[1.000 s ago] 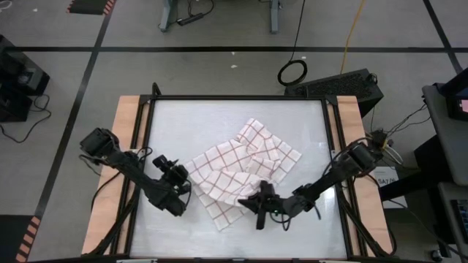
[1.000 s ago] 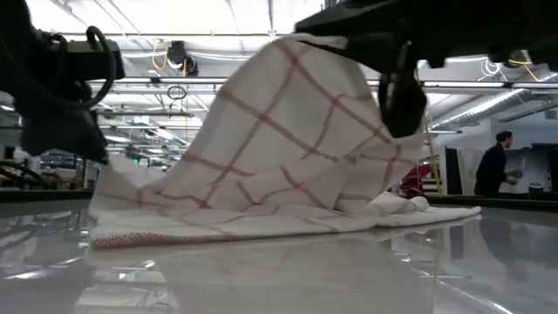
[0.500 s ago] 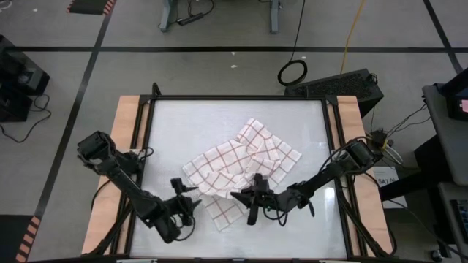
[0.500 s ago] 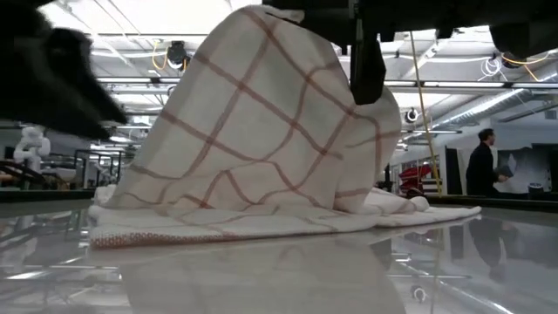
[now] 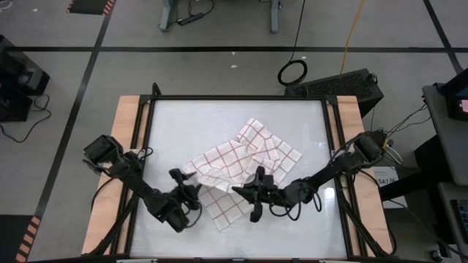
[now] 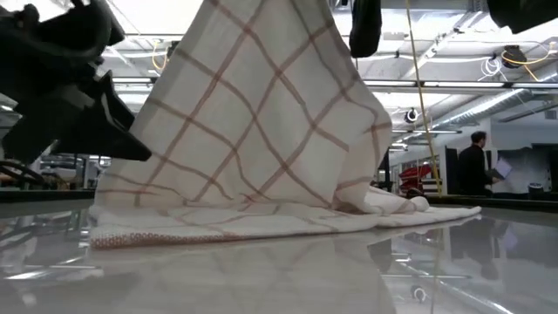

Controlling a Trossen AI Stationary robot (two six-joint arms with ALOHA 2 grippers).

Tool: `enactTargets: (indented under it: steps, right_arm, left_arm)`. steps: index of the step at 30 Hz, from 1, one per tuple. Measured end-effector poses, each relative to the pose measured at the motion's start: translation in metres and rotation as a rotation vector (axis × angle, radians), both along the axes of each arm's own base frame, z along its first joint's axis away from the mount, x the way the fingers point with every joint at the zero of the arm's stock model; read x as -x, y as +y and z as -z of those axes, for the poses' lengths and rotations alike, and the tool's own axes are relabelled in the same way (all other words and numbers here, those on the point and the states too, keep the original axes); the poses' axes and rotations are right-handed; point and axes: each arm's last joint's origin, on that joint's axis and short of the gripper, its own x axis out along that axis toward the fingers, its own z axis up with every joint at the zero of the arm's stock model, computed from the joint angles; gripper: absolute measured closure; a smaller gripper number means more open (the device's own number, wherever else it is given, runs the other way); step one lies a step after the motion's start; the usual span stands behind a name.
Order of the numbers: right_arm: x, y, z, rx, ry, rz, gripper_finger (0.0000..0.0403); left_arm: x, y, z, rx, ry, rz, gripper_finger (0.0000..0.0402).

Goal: Roll towel
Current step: Fold the white checkered towel

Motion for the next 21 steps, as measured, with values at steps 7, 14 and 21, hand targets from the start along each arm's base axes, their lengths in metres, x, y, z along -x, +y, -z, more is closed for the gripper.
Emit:
enactTargets:
  steps: [7,14,21]
  right_arm:
    - [0.003,-0.001,-0.006,0.018,0.022,0.0,0.0401]
    - [0.003,-0.001,-0.006,0.019,0.024,0.0,0.0401]
    - [0.002,0.0,-0.006,0.014,0.02,-0.026,0.0401]
  left_arm:
    - [0.016,0.01,-0.004,-0.083,0.03,-0.055,0.0215]
    - [0.017,0.011,-0.004,-0.082,0.067,-0.062,0.0371]
    - [0.03,0.028,-0.022,-0.193,0.069,-0.13,0.0396]
